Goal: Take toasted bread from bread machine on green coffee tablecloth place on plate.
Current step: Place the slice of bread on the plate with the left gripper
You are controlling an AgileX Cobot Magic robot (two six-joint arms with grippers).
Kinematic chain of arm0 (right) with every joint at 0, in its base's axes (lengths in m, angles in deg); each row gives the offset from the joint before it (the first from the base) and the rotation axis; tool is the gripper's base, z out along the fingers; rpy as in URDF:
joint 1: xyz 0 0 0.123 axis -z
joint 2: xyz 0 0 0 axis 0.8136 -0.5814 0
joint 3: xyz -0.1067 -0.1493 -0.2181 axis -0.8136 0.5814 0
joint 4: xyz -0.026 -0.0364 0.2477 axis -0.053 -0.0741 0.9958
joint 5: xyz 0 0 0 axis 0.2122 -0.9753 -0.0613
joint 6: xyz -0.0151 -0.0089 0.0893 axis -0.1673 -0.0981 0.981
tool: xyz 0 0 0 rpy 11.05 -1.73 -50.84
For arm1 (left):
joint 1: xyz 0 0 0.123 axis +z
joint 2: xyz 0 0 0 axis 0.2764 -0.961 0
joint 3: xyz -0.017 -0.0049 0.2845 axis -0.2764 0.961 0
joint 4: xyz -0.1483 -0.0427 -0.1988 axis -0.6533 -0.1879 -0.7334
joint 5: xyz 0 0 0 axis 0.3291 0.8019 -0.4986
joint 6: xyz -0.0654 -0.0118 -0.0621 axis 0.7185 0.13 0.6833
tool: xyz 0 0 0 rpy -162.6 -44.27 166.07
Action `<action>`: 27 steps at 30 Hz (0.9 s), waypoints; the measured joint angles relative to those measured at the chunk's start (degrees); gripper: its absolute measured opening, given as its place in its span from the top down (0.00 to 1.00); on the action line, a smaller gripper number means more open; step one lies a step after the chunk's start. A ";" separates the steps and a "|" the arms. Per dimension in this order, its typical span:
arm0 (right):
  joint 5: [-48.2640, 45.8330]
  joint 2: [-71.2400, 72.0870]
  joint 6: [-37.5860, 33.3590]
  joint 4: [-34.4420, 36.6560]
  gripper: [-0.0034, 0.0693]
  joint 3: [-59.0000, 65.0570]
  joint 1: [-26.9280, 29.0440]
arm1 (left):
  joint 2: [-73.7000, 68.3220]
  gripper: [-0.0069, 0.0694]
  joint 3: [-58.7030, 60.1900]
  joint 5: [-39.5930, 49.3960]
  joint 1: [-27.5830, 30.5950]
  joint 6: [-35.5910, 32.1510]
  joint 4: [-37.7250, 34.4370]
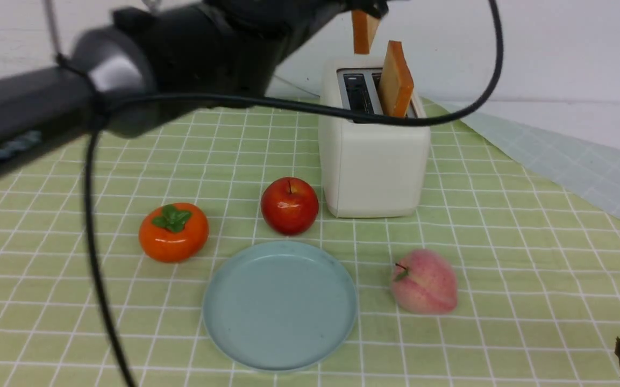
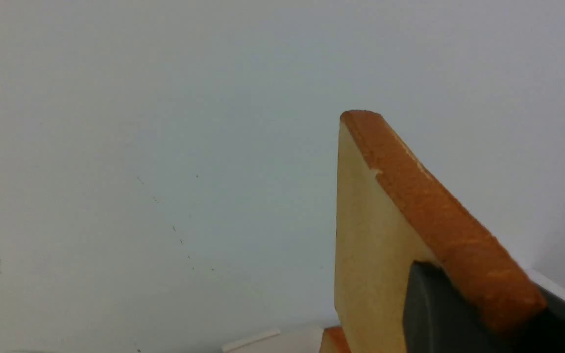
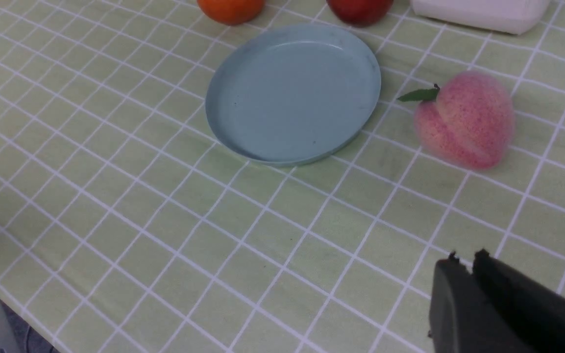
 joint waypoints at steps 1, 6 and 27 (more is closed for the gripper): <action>-0.07 0.00 0.00 0.06 0.88 0.00 0.00 | 0.42 0.79 0.72 0.11 0.00 -1.81 -1.74; -0.62 0.00 0.00 1.36 0.88 0.00 0.00 | 12.65 0.79 13.87 -1.00 0.00 -25.50 -21.02; -2.12 0.00 -1.25 6.42 0.88 -0.06 0.00 | 34.71 0.79 51.27 23.08 0.00 -3.12 -13.91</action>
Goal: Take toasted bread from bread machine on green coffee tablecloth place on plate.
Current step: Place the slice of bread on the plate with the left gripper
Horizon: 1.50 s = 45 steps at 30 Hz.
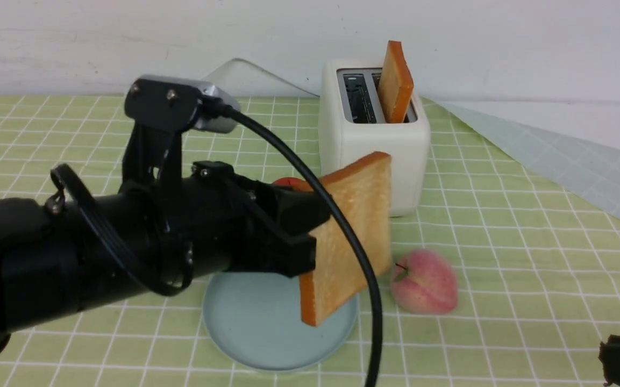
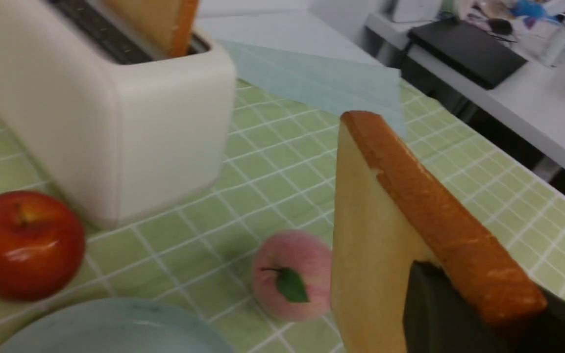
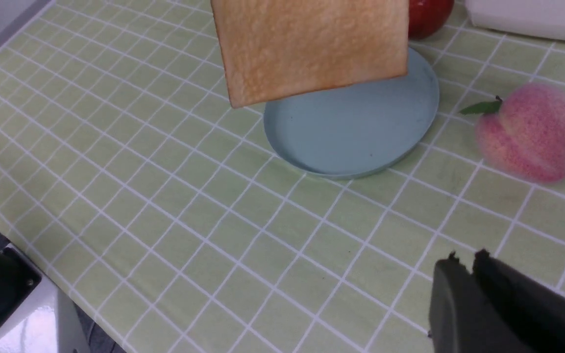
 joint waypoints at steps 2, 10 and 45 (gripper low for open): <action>-0.37 0.00 0.00 0.45 0.88 0.00 0.00 | 0.00 0.79 0.00 -0.04 0.06 4.61 2.29; -2.82 0.00 0.00 0.65 0.88 -0.04 0.00 | 0.00 0.79 0.00 12.51 0.14 28.43 19.26; -0.65 -1.93 -3.20 4.29 0.95 -0.04 0.00 | -28.06 0.79 -7.28 21.69 22.48 24.38 9.66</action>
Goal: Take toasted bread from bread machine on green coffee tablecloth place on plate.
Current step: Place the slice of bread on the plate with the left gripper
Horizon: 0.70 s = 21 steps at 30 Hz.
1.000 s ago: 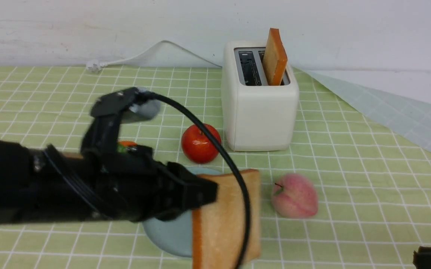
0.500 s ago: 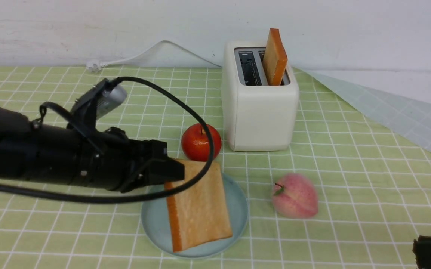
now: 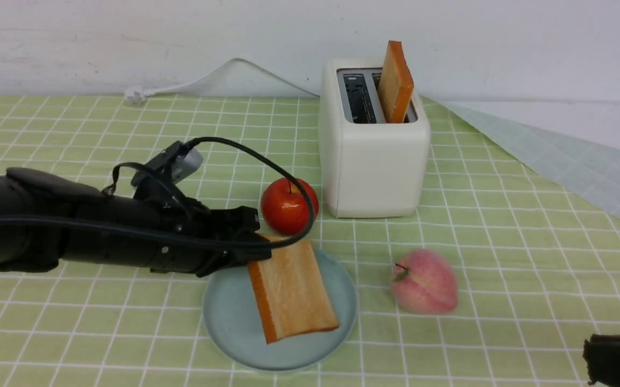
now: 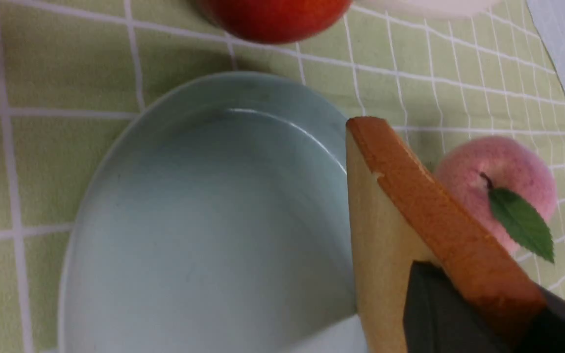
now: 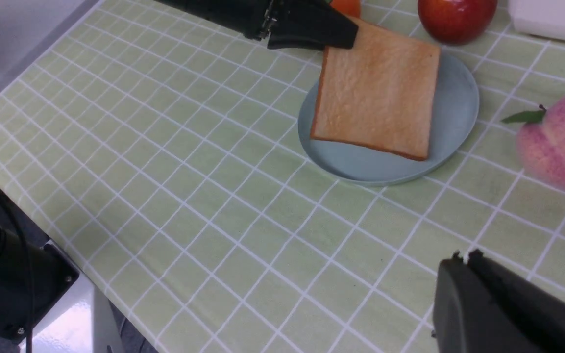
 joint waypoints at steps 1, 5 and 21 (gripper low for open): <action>0.00 -0.17 -0.05 0.37 0.95 0.00 0.00 | -0.75 0.79 -0.17 -0.06 0.00 -1.45 -1.18; -0.11 -0.36 -0.64 0.67 0.95 0.00 0.00 | -2.68 0.79 -0.29 -0.71 0.00 -5.32 -2.94; -1.21 -0.54 -1.30 3.07 0.95 0.00 0.00 | -2.85 0.18 -0.29 -3.09 0.00 -9.57 -3.15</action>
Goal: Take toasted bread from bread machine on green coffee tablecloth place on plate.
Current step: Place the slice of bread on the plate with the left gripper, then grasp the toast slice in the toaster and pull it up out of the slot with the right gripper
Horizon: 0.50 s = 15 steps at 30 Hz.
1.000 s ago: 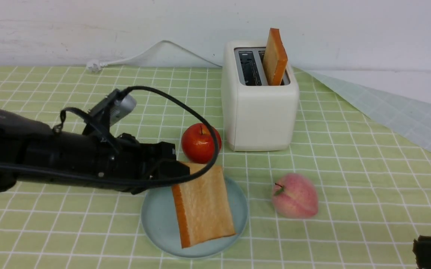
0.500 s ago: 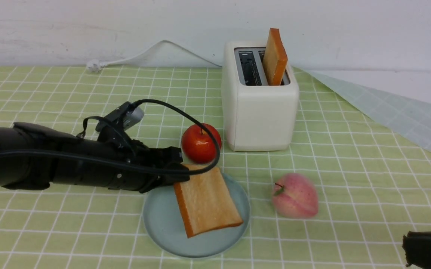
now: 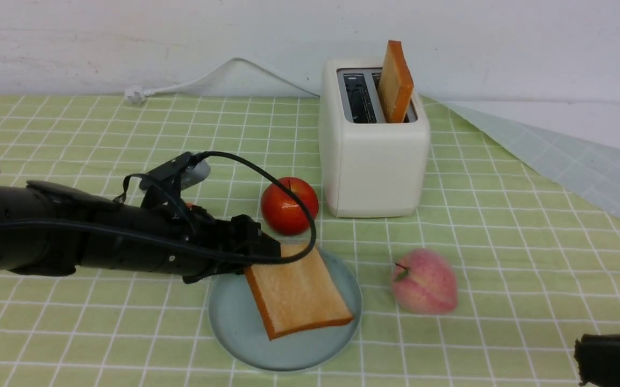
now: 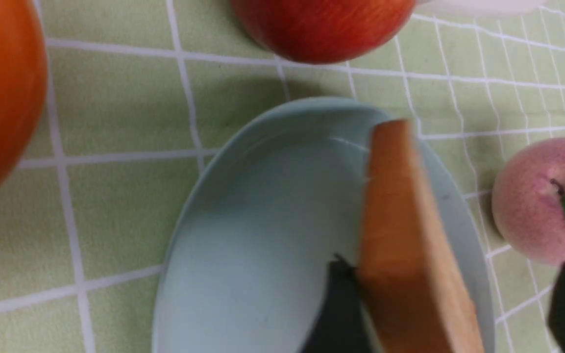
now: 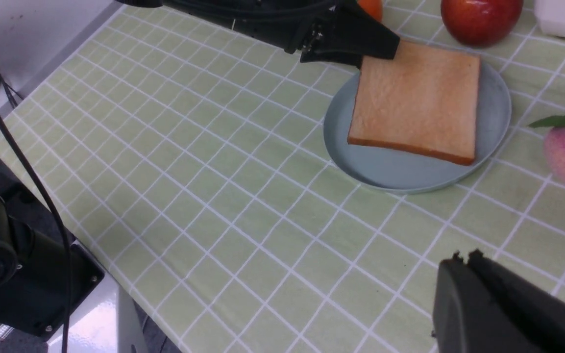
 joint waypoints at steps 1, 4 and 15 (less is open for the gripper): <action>-0.01 0.00 0.00 0.07 0.95 0.00 0.00 | 0.12 0.17 0.00 -0.10 0.00 0.00 0.00; -0.94 0.00 -0.21 0.54 0.95 0.00 0.00 | 3.19 0.08 0.00 -1.51 0.00 0.00 0.30; -1.06 0.00 -0.26 0.49 0.95 0.00 0.00 | 13.05 0.17 0.14 -4.68 0.00 0.02 5.15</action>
